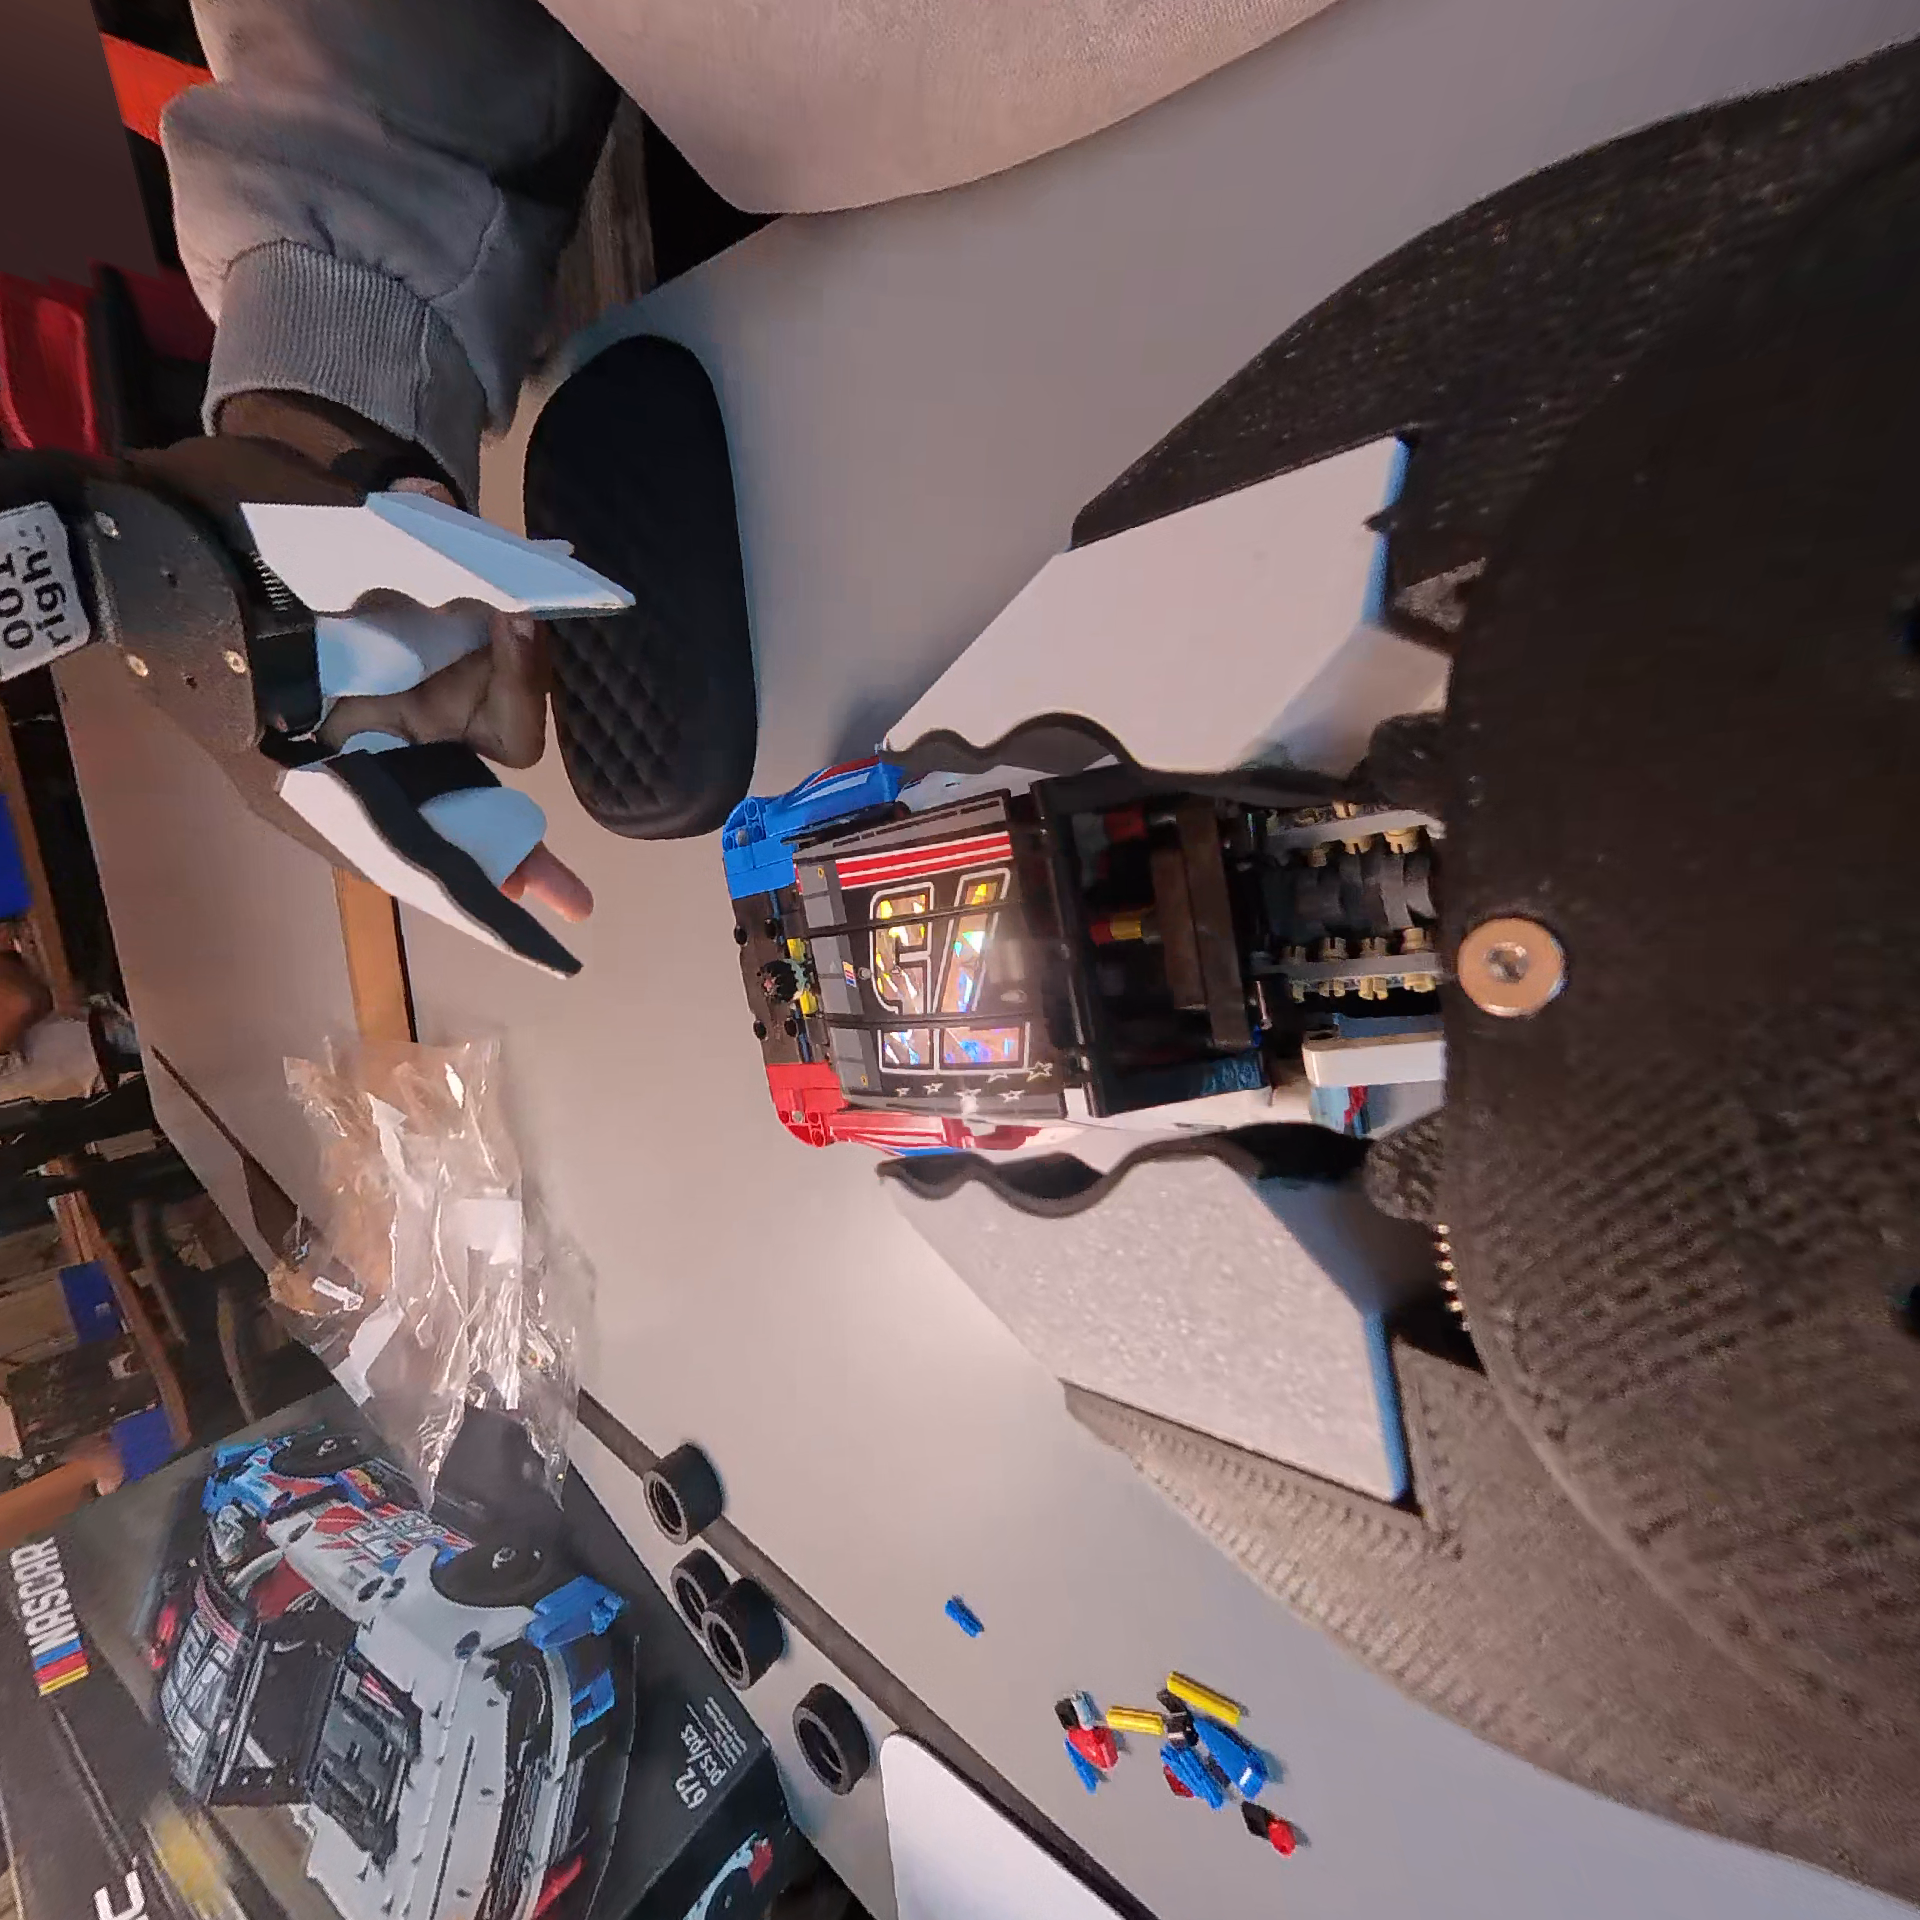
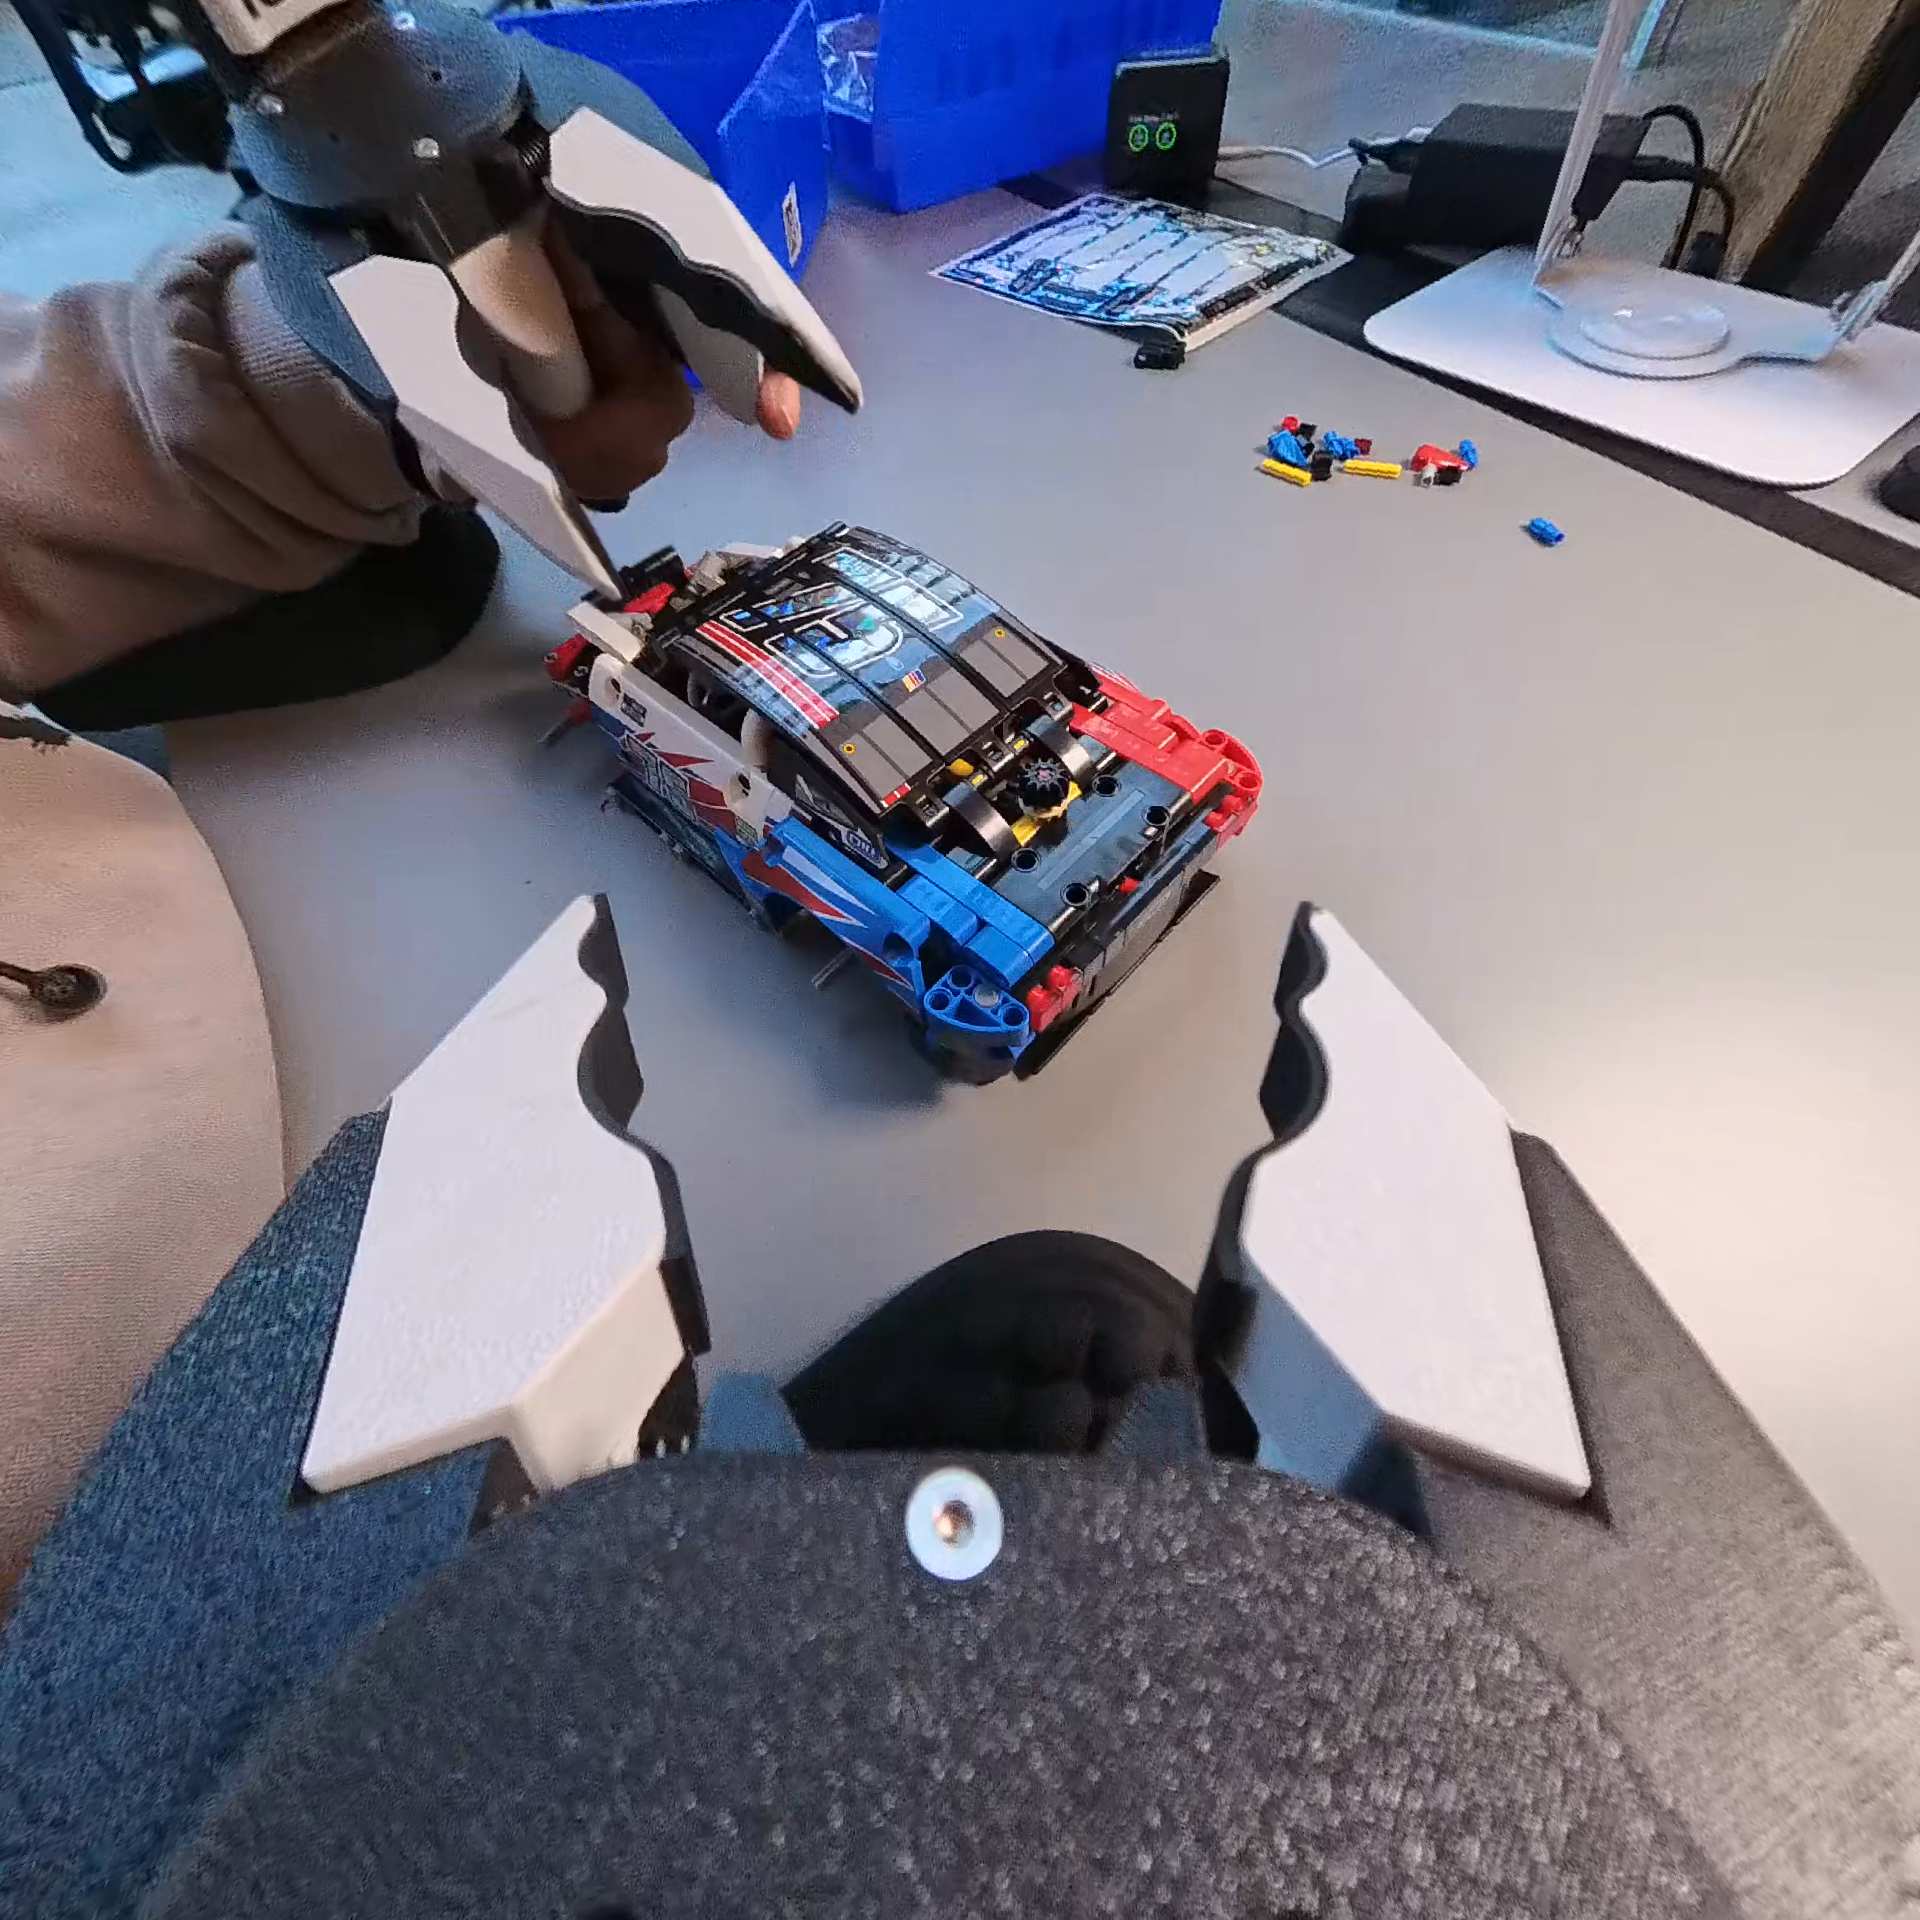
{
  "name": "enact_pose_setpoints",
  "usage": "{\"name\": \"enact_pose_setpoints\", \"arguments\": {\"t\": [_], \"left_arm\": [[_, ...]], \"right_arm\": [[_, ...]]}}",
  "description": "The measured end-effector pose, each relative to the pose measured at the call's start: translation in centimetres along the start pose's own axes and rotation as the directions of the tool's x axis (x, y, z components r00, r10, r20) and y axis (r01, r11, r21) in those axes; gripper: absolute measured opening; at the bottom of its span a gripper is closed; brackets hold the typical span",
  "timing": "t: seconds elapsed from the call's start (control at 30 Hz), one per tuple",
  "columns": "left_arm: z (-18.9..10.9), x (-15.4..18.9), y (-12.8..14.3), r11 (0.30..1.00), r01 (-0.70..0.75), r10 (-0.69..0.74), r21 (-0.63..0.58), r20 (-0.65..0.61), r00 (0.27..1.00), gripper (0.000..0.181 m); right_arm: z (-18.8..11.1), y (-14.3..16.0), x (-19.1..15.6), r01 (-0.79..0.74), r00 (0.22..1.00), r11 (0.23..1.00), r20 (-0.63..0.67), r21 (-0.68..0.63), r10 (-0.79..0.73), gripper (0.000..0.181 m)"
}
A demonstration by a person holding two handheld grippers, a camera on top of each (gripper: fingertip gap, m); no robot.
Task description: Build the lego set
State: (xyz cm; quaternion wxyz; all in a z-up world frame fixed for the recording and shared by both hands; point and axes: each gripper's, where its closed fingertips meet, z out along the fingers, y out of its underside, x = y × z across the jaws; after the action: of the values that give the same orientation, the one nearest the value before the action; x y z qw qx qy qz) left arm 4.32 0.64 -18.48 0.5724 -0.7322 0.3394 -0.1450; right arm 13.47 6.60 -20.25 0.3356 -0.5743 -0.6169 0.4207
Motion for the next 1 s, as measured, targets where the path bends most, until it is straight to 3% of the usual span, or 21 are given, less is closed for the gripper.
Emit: {"name": "enact_pose_setpoints", "arguments": {"t": [0.17,0.33,0.53,0.6,0.63,0.77,1.0], "left_arm": [[-1.0,-1.9,-0.2,0.993,0.117,-0.116,-0.011,0.051,0.992,0.081],[-0.8,-2.1,1.0,0.959,0.256,-0.254,-0.123,0.038,0.967,0.097],[1.8,0.3,4.1,0.901,0.2,-0.211,-0.385,0.013,0.977,0.107],[2.7,0.4,5.0,0.874,0.178,-0.196,-0.452,0.007,0.981,0.104],[3.0,0.3,5.4,0.866,0.158,-0.175,-0.475,0.009,0.985,0.094],[3.5,0.4,4.8,0.875,0.114,-0.144,-0.471,-0.028,0.989,0.085],[2.9,0.4,4.5,0.921,0.073,-0.096,-0.382,-0.042,0.995,0.085]], "right_arm": [[-0.1,1.0,1.1,-0.016,1.0,0.999,-0.016,-0.03,0.015,0.12],[-0.1,1.4,1.7,-0.044,0.999,0.999,-0.021,-0.015,0.044,0.115],[0.6,2.1,1.6,-0.065,0.998,0.998,-0.017,-0.028,0.064,0.11],[1.1,2.7,1.5,-0.055,0.998,0.996,-0.016,-0.065,0.054,0.108],[1.3,3.0,1.5,-0.049,0.999,0.995,-0.021,-0.087,0.047,0.107],[1.5,3.6,1.6,-0.043,0.999,0.991,-0.023,-0.129,0.04,0.098],[1.4,4.1,1.2,-0.104,0.993,0.982,0.037,-0.156,0.111,0.091]]}}
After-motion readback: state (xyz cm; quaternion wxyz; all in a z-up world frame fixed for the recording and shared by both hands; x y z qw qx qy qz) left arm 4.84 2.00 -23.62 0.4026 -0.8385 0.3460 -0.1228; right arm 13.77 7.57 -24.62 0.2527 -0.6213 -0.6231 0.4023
